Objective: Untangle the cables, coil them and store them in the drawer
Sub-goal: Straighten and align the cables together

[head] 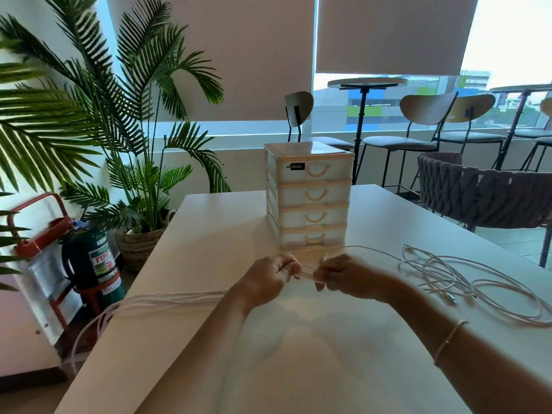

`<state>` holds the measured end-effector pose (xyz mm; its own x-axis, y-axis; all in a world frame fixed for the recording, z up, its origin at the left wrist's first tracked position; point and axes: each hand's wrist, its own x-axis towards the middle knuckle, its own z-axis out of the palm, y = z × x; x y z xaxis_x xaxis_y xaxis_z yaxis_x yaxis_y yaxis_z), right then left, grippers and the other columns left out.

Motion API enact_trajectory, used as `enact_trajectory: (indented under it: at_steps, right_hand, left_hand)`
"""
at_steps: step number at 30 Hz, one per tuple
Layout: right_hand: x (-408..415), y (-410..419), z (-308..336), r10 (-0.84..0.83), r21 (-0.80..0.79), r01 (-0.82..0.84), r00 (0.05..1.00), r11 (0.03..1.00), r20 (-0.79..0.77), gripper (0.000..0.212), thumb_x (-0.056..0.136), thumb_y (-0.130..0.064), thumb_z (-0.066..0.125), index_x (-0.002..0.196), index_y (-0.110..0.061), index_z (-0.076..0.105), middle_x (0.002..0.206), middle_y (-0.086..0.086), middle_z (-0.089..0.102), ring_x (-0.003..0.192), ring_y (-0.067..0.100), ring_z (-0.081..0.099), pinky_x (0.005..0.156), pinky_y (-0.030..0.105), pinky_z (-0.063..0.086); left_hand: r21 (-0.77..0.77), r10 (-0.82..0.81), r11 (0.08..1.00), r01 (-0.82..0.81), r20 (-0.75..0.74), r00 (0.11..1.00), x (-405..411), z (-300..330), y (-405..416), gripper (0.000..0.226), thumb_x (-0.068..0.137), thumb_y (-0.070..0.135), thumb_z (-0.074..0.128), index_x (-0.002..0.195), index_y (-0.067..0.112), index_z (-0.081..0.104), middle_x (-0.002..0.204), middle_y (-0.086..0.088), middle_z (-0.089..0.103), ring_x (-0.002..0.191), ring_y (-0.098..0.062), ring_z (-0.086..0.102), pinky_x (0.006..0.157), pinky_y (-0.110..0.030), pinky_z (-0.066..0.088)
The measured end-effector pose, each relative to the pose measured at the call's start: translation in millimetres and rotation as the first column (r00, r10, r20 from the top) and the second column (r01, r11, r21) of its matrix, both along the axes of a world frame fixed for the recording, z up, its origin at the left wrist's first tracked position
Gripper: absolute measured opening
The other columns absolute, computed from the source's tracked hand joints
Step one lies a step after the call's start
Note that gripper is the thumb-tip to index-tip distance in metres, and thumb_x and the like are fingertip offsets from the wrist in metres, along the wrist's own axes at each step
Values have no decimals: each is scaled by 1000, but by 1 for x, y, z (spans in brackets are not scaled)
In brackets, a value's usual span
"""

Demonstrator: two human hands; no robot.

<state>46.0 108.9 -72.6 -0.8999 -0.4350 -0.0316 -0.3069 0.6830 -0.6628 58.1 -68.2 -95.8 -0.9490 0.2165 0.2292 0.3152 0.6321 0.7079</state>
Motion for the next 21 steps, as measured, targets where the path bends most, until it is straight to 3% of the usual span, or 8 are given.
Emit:
enact_trajectory:
  at_steps: [2,5,8,10,12,16,19,21]
  right_hand:
    - [3,4,8,22,105,-22,1000,994,9,32,96,-23,47,67,-25,60,61,-6,45,58,8,38,50,15,33]
    - [-1,4,20,-34,65,37,998,997,-52,28,97,-19,44,76,-14,60,62,-5,42,55,6,36,42,7,30]
    - [-5,5,20,-94,73,107,982,992,-162,29,98,-15,41,93,-2,66,60,-10,42,54,1,35,47,5,34]
    - [-8,10,17,-148,54,161,969,985,-197,31,97,-15,42,96,0,68,60,-13,43,54,1,36,48,6,34]
    - [-11,16,14,-185,35,196,962,980,-200,31,97,-17,43,97,-1,69,60,-14,44,55,1,37,48,7,33]
    - [-14,15,11,-196,47,213,951,976,-240,31,97,-20,42,101,-2,68,65,-7,45,74,16,44,53,14,30]
    - [-13,9,7,-167,55,187,951,981,-262,31,97,-19,41,100,-2,67,80,1,53,77,16,45,59,24,32]
    - [-12,5,3,-152,36,168,950,985,-274,30,97,-17,41,98,-3,67,89,4,60,72,13,47,57,19,34]
  left_hand:
    - [-14,20,1000,-20,-32,999,-2,-2,2,19,95,24,50,88,15,65,61,12,47,57,-2,42,54,-13,32]
    - [-49,33,998,-35,-42,999,-2,0,10,22,96,27,47,94,15,65,66,7,50,62,-11,44,59,-21,33]
    - [-242,66,968,-67,-15,998,-1,0,-1,26,99,28,38,105,16,61,86,1,59,78,-18,53,69,-24,36]
    - [-366,97,927,-79,31,995,-1,-2,-22,28,100,29,35,108,17,59,104,2,62,98,-22,57,83,-27,40]
    - [-474,153,874,-108,58,987,-1,-2,-52,25,98,32,36,102,21,58,112,-4,64,104,-26,57,88,-30,42]
    - [-549,334,793,-263,31,942,14,10,-115,18,96,32,37,87,25,51,100,-10,61,92,-27,54,76,-32,41]
    - [-589,471,712,-382,-2,882,20,17,-145,24,98,29,33,95,18,54,105,-16,61,95,-28,54,80,-33,42]
    - [-676,518,638,-368,24,855,19,21,-142,30,98,27,30,110,16,55,121,-15,58,109,-29,52,91,-34,41]
